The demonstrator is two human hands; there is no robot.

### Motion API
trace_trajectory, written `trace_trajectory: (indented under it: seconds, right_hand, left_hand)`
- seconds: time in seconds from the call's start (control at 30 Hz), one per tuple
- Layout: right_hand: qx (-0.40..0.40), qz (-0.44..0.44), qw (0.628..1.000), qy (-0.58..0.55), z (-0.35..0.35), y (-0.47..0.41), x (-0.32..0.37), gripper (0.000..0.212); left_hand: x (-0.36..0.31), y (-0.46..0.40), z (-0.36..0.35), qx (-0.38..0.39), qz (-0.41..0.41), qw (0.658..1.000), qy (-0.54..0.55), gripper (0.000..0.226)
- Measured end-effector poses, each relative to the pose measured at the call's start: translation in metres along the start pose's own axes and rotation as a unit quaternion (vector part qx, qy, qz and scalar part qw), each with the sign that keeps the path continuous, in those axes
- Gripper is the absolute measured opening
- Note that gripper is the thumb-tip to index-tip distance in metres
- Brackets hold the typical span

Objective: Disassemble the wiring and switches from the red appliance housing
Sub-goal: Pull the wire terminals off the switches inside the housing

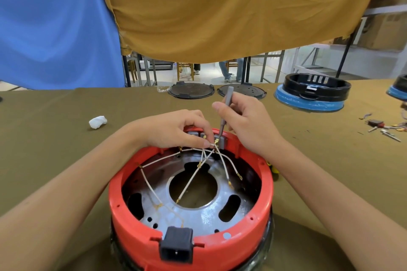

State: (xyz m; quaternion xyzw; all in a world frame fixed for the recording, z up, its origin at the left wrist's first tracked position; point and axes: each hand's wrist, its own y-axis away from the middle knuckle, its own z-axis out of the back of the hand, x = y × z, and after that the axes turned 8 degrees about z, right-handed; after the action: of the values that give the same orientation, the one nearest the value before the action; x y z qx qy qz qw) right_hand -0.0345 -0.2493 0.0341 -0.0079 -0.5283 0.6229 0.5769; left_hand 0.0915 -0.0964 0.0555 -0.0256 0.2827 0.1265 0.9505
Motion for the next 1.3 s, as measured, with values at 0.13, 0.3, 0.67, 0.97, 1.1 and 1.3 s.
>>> trace_trajectory:
  seconds: [0.13, 0.3, 0.67, 0.97, 1.1, 1.3]
  right_hand:
    - [-0.021, -0.080, 0.994, -0.068, -0.002, -0.003, -0.006, 0.025]
    - [-0.034, -0.125, 0.987, -0.094, -0.003, -0.003, -0.011, 0.027]
    - [-0.039, -0.207, 0.966, -0.150, -0.003, 0.000, -0.011, 0.026]
    - [0.002, 0.020, 0.999, 0.028, 0.002, 0.005, 0.004, 0.030]
    - [0.008, 0.029, 0.999, 0.018, 0.003, 0.005, 0.005, 0.028]
    - [-0.024, 0.025, 0.999, -0.002, 0.003, 0.007, 0.005, 0.027]
  left_hand:
    - [0.000, 0.000, 0.000, 0.003, 0.000, 1.000, -0.001, 0.006]
    - [0.000, 0.000, 0.000, 0.006, -0.001, 1.000, 0.002, 0.007]
    - [0.002, -0.001, 0.000, 0.011, 0.004, 1.000, -0.010, 0.005]
    - [0.001, 0.000, 0.000, 0.006, -0.001, 1.000, -0.007, 0.006]
    - [0.000, 0.000, 0.000, 0.004, -0.002, 1.000, -0.008, 0.006]
    - [0.000, 0.000, 0.000, 0.005, -0.001, 1.000, -0.007, 0.006]
